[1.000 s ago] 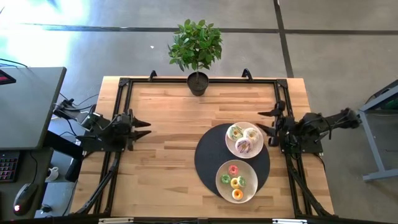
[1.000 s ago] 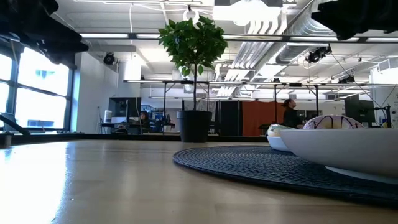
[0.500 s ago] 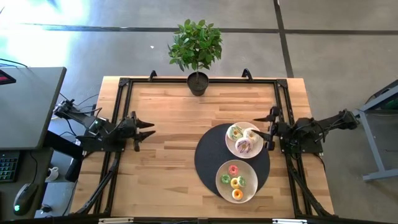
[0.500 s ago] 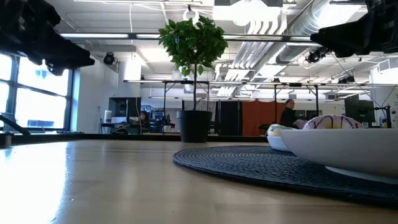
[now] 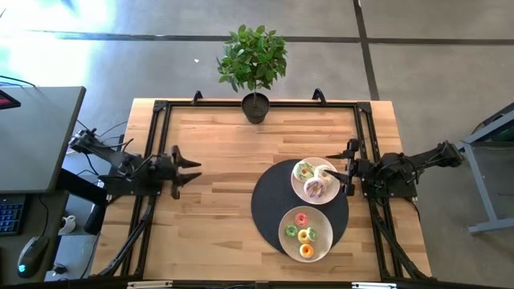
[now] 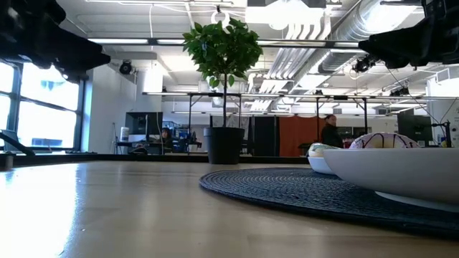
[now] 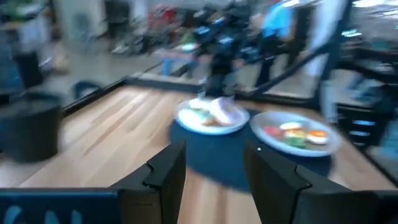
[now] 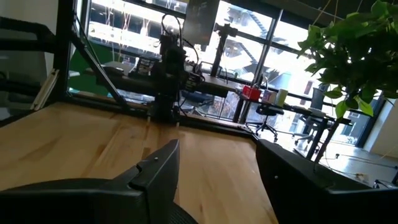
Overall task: Pick & Place donuts
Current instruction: Return to Home Position
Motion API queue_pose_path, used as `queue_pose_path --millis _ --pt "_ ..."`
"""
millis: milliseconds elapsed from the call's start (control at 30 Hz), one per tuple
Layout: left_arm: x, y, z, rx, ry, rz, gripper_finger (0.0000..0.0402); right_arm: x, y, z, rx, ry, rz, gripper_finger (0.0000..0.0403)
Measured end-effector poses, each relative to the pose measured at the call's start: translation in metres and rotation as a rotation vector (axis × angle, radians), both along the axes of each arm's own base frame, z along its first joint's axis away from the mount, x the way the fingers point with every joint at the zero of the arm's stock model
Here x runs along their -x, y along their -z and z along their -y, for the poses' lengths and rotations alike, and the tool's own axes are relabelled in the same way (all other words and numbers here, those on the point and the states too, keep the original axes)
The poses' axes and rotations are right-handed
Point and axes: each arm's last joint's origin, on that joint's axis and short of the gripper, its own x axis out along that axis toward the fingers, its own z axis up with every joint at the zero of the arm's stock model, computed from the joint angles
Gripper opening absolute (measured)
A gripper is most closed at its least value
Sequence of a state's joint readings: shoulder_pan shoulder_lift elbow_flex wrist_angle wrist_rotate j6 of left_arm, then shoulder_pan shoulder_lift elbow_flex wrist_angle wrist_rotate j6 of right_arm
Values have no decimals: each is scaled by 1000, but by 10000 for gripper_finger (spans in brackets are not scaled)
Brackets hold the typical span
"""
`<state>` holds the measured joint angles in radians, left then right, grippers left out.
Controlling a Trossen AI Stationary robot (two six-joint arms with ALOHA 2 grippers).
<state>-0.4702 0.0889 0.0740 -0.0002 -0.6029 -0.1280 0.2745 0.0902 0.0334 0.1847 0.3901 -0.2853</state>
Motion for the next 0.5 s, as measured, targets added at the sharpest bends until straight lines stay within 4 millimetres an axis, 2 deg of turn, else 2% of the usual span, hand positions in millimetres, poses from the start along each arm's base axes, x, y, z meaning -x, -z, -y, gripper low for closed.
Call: queue_pose_path --millis 67,133,367,500 --pt "-2 7 3 -38 63 45 158 0 0 0 0 0 0 210" --pt "-2 4 3 -59 73 79 158 0 0 0 0 0 0 211" --pt "-5 4 -7 -110 -34 78 158 0 2 0 5 6 -17 210" --pt "-8 7 -20 -113 -90 48 158 0 3 2 0 76 -30 211"
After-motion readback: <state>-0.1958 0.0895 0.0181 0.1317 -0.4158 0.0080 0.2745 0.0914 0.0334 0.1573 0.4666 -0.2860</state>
